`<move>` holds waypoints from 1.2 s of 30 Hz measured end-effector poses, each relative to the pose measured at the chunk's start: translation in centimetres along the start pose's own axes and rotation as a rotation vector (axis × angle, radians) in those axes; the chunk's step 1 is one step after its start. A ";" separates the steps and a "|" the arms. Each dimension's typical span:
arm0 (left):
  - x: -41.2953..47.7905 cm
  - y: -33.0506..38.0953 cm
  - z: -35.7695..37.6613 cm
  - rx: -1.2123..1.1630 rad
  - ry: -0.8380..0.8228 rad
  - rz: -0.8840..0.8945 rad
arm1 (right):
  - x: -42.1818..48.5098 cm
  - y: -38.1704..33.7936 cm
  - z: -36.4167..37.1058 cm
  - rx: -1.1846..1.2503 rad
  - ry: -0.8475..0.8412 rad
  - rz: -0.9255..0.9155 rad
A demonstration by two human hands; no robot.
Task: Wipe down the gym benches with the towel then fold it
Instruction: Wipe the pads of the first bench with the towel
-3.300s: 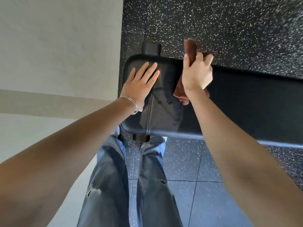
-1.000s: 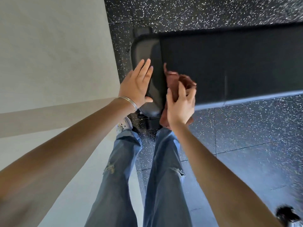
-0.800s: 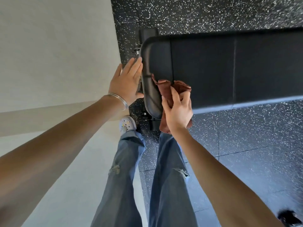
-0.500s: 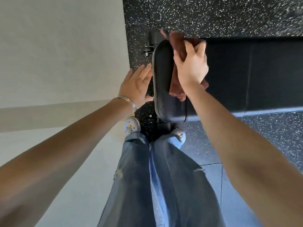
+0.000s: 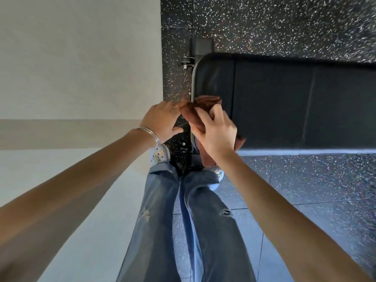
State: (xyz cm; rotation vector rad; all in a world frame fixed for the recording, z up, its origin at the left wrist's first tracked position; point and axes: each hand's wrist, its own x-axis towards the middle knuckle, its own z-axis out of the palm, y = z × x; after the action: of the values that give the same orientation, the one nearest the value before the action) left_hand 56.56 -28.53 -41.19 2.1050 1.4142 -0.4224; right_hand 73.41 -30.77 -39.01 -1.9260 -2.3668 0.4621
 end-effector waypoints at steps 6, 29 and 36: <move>-0.9 -1.7 -0.2 0.059 0.045 -0.009 | 12.4 0.2 -0.9 -0.137 0.041 0.100; 5.5 -0.2 -7.5 0.031 0.240 -0.014 | 5.0 0.9 -0.3 0.090 0.188 0.355; 7.3 3.9 -7.1 0.060 0.219 0.070 | -6.1 6.7 -0.1 -0.003 0.106 -0.352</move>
State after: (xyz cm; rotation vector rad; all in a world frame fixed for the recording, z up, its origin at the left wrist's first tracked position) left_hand 62.68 -19.98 -38.46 2.3000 1.4580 -0.2137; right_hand 81.14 -35.49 -39.81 -1.4456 -2.5584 0.3215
